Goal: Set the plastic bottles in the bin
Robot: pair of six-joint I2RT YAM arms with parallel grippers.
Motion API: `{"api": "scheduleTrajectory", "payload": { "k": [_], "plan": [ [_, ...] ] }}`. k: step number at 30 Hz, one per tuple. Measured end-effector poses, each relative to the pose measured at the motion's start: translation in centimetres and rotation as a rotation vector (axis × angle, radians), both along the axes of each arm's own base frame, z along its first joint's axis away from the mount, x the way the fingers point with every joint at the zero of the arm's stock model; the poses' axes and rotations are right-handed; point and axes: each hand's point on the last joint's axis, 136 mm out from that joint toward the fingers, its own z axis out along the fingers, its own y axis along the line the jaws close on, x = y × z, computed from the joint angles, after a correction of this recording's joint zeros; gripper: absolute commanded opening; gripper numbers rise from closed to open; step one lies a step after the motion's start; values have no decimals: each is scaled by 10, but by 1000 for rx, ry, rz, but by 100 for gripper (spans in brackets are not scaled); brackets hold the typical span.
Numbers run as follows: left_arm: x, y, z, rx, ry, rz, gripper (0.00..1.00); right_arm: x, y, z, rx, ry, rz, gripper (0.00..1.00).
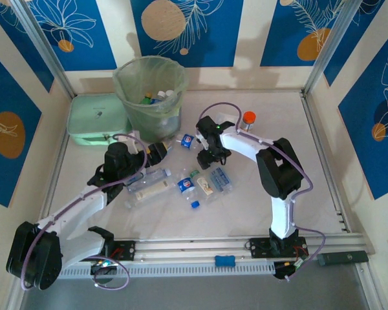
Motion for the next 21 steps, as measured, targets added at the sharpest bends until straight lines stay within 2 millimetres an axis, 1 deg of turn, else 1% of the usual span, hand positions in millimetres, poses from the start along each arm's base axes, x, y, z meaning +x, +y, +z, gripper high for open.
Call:
{"api": "scheduleTrajectory", "payload": {
  "k": [5, 7, 10, 15, 19, 21],
  "plan": [
    [-1, -2, 0, 1, 1, -5, 100, -3, 4, -11, -7, 21, 2, 67],
    [0, -2, 0, 1, 0, -6, 100, -4, 5, -14, -10, 26, -1, 62],
    [1, -4, -1, 3, 4, -8, 100, -5, 6, -15, -8, 31, -3, 52],
    [1, -7, 0, 5, 3, -12, 100, -6, 8, -15, 3, 36, -12, 39],
    [1, -11, 4, 24, -2, -19, 100, -6, 9, -14, 32, 49, -30, 36],
    [0, -16, 7, 44, -8, -31, 100, -5, 9, -9, 64, 56, -46, 35]
  ]
}}
